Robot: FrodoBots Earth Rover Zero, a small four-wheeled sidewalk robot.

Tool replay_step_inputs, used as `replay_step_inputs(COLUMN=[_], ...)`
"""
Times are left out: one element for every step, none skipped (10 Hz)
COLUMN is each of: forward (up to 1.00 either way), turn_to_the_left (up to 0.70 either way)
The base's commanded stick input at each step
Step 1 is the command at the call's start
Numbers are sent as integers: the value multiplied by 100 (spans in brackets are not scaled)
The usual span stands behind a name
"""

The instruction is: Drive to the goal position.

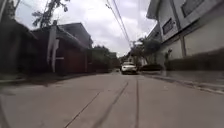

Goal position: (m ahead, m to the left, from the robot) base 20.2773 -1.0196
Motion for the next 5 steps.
replay_step_inputs(forward=[50,50,50,50,50], turn_to_the_left=[0,0,0,0,0])
